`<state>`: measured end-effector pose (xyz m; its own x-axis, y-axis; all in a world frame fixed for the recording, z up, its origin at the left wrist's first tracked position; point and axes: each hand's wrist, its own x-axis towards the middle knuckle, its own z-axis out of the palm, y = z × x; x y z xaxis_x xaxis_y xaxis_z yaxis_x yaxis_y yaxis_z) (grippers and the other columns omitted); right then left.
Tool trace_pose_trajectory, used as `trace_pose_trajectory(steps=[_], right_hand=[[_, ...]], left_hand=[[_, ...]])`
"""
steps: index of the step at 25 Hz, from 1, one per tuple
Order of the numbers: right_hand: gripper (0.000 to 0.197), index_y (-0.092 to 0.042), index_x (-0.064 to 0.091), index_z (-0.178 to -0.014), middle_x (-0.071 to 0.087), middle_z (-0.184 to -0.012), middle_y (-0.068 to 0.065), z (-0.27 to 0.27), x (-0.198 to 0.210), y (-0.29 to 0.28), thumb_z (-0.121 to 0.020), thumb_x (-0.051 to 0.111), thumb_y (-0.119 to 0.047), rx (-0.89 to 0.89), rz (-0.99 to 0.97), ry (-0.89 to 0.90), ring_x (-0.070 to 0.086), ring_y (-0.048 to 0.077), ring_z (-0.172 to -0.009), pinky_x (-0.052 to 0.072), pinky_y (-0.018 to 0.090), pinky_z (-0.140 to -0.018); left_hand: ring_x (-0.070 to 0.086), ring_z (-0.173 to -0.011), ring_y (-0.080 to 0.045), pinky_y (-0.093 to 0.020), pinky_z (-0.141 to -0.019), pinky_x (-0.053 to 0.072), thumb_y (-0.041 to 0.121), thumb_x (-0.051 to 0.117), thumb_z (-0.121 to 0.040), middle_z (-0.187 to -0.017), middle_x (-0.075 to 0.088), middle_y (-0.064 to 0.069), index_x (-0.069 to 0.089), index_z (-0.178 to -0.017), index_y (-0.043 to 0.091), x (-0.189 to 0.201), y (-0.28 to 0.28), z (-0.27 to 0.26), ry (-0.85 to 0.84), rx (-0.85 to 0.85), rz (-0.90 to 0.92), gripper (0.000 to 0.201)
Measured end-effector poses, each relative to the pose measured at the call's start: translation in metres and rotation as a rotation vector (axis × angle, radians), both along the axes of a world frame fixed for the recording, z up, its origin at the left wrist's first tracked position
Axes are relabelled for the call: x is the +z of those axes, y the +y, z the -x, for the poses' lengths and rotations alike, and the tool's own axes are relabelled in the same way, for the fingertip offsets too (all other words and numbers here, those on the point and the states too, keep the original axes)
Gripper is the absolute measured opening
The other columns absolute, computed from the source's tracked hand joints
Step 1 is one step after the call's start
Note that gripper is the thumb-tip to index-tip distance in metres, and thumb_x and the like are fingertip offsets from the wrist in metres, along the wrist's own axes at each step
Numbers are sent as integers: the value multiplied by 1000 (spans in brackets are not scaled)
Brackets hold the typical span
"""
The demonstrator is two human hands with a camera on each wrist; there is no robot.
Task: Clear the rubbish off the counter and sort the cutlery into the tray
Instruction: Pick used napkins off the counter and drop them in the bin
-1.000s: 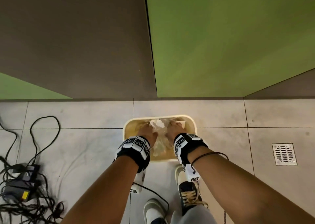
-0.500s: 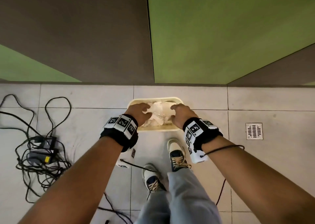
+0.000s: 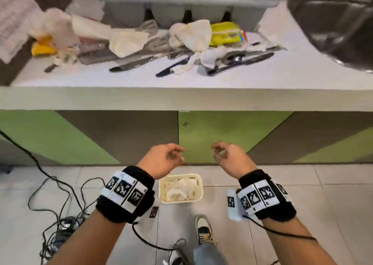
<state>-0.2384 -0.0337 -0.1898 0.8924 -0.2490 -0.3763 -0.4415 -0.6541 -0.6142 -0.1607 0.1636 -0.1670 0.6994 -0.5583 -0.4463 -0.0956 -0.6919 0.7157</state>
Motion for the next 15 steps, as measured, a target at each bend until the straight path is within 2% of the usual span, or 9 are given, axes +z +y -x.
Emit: trace_pose_trajectory(steps=[1, 2, 3, 5, 6, 10, 13, 15], right_hand=[[30, -17, 57, -121, 64, -115, 3, 2, 32, -4, -92, 51, -17, -23, 7, -59, 62, 22, -91, 49, 29, -85], [30, -15, 57, -121, 64, -114, 3, 2, 61, -10, -92, 51, -17, -36, 29, -123, 63, 24, -88, 48, 27, -79], [29, -14, 57, -120, 64, -112, 3, 0, 86, -17, -92, 52, -18, -48, 57, -189, 63, 24, -86, 48, 26, -76], [27, -14, 59, -117, 65, -107, 2, -4, 120, -30, -91, 53, -17, -86, 76, -278, 64, 25, -85, 47, 26, -75], [26, -14, 60, -116, 65, -107, 3, -6, 132, -37, -91, 53, -17, -113, 75, -309, 63, 25, -86, 48, 27, -75], [24, -12, 63, -112, 66, -111, 9, -26, 155, -80, -88, 56, -14, -197, 125, -385, 58, 23, -87, 47, 33, -84], [25, -11, 64, -111, 64, -116, 11, -57, 155, -122, -88, 56, -12, -217, 186, -378, 53, 20, -87, 45, 33, -89], [25, -10, 65, -110, 63, -119, 13, -81, 150, -145, -87, 56, -10, -199, 197, -360, 56, 23, -89, 44, 33, -92]], left_hand=[[56, -79, -4, -7, -68, 43, 19, 58, -89, -97, 63, 4, 60, -119, 18, 30, -3, 0, -57, -25, 27, 30], [54, -76, 1, -5, -65, 40, 19, 58, -89, -97, 63, 4, 61, -118, 18, 58, -7, -3, -114, -35, 53, 29], [53, -74, 3, -7, -67, 41, 19, 58, -89, -97, 63, 4, 61, -117, 18, 82, -13, -9, -161, -25, 86, 28], [55, -81, -5, -16, -81, 44, 16, 58, -89, -103, 63, 2, 61, -117, 16, 116, -26, -20, -234, 6, 137, 28], [55, -84, -10, -19, -83, 43, 17, 58, -89, -109, 64, 1, 62, -117, 17, 129, -34, -26, -275, 27, 144, 28], [56, -96, -15, -22, -84, 41, 21, 58, -88, -126, 59, -3, 62, -116, 20, 147, -69, -60, -457, 75, 95, 28], [54, -116, -24, -28, -99, 40, 21, 58, -87, -131, 55, -9, 60, -119, 19, 139, -107, -91, -546, 12, 0, 32], [49, -122, -25, -29, -104, 36, 22, 59, -86, -134, 52, -10, 57, -124, 19, 132, -131, -108, -545, -39, -47, 38]])
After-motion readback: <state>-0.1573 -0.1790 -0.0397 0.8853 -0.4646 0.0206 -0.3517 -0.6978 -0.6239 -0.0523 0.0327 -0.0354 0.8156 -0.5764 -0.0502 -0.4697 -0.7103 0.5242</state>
